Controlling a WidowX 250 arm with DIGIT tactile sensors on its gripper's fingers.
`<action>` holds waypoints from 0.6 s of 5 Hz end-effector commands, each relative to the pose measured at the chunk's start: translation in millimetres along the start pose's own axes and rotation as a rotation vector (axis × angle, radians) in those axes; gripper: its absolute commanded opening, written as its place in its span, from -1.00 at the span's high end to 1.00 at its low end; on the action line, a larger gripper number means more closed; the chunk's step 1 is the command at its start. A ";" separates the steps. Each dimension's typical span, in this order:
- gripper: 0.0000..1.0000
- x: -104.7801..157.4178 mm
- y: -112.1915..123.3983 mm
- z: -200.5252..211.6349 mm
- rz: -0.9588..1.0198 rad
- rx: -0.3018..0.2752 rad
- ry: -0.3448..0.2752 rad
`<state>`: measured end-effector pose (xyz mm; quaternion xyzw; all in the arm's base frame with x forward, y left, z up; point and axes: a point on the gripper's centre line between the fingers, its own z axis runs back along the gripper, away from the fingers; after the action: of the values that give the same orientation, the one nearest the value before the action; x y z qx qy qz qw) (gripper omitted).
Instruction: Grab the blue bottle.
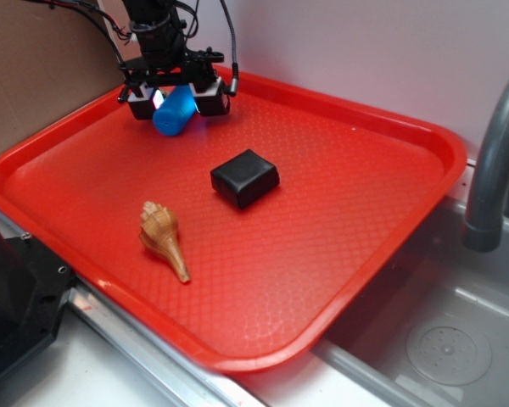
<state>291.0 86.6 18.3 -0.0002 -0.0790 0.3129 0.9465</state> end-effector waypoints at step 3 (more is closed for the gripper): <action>1.00 -4.3 -12.6 54.6 -0.091 0.046 0.052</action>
<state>279.6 64.6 44.6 0.0160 -0.0075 0.2784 0.9603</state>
